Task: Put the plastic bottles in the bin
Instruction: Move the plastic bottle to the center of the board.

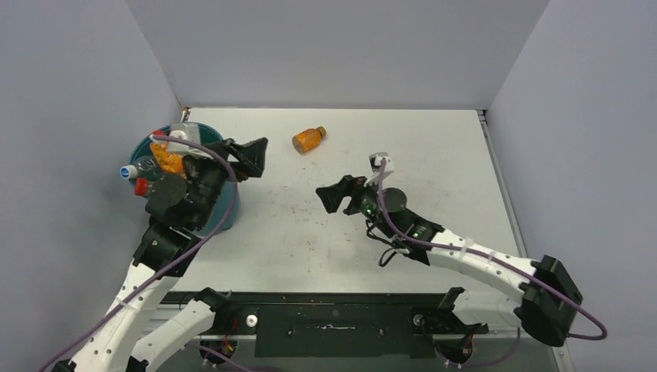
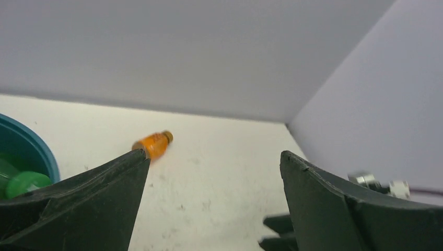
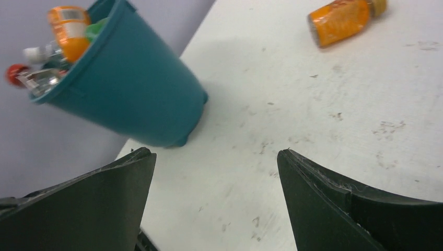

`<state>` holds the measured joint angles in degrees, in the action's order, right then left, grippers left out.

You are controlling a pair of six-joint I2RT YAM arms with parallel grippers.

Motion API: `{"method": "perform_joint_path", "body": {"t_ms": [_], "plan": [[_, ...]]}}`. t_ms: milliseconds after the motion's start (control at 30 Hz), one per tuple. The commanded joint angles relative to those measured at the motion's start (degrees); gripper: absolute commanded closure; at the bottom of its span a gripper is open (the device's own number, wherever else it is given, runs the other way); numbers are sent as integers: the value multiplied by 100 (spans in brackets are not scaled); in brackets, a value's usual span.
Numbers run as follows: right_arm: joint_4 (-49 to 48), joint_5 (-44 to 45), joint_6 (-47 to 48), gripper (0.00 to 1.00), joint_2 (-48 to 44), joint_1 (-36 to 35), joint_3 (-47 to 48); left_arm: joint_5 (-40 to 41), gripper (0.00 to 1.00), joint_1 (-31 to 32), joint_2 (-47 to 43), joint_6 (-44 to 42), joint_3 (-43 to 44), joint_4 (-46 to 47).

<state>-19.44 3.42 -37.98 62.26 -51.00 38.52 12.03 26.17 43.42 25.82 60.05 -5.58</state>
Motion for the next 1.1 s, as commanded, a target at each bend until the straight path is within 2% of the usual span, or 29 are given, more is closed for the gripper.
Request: {"method": "perform_joint_path", "body": {"t_ms": [0, 100, 233, 400, 533, 767, 900, 1067], "plan": [[-30, 1056, 6, 10, 1244, 369, 808, 199, 4, 668, 337, -640, -267, -828], [90, 550, -337, 10, 2393, 1039, 1499, 54, 4, 793, 277, -592, -582, -1034], [-238, 375, -699, 10, 3907, 1635, 2390, -388, 4, 824, -17, -447, -1151, -820], [-1247, -550, -1788, 10, 5384, 2231, 3248, -931, 4, 876, -446, -564, -1773, -202], [-1807, -821, -2430, 10, 6398, 2467, 4039, -1202, 4, 915, -633, -554, -2050, 220], [-1038, -962, -2684, 8, 7920, 2524, 6177, -1426, 4, 911, -781, -427, -2277, 470], [-536, -936, -2770, 7, 8495, 2500, 6932, -1368, 4, 901, -908, -371, -2410, 651], [-100, -907, -2852, 4, 8864, 2414, 7439, -1380, 4, 824, -899, -323, -2442, 723]]}}
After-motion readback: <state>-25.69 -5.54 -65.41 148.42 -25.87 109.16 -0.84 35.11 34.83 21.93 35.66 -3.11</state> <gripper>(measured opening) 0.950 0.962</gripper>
